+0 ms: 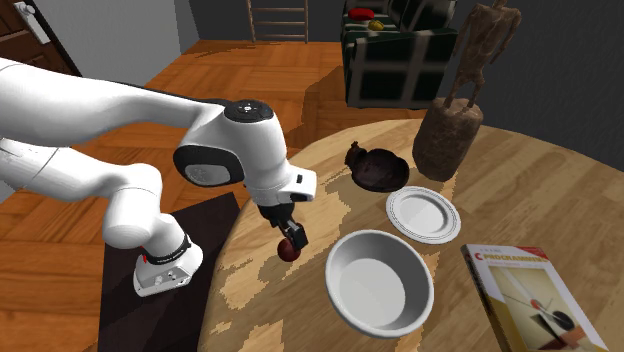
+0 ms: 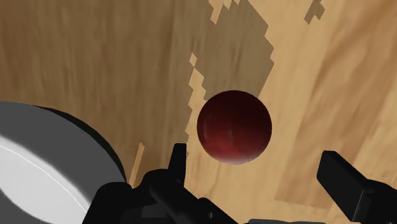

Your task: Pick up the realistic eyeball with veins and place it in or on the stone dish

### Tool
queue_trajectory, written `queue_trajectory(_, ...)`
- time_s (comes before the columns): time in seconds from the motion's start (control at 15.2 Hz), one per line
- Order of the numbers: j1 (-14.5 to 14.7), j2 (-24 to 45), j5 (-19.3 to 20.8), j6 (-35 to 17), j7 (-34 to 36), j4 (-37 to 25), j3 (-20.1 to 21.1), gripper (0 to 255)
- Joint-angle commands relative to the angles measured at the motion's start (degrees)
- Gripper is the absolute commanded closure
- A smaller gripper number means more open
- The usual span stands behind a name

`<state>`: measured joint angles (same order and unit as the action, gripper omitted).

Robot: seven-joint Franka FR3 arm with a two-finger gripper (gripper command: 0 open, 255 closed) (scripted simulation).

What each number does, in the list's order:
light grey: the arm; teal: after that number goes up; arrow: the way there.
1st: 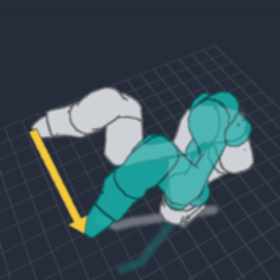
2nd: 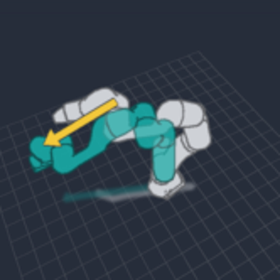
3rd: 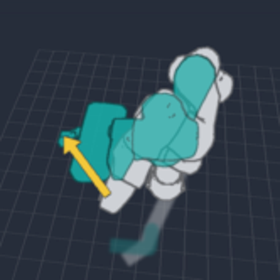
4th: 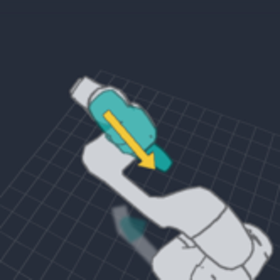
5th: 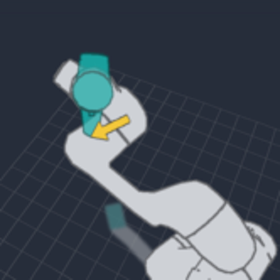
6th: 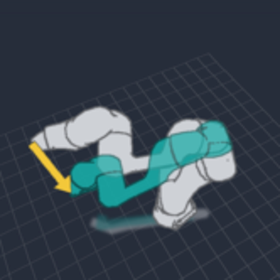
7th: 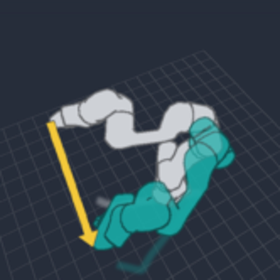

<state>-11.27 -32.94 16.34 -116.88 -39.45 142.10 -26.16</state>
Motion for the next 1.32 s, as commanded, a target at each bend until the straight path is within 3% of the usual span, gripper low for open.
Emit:
queue_trajectory(0.0, -0.1, 1.0, 0.34, -1.94, -0.72, 0.64, -0.99, 0)
queue_trajectory(0.4, 0.0, 3.17, 0.72, -6.83, -0.82, 3.35, -2.31, 0)
queue_trajectory(0.86, 0.0, 3.17, 0.71, -6.82, -0.82, 3.34, -2.3, 0)
queue_trajectory(0.92, 0.0, 3.17, 0.71, -6.82, -0.82, 3.34, -2.3, 255)
queue_trajectory(1.25, 0.0, 3.17, 0.71, -6.82, -0.82, 3.34, -2.31, 255)
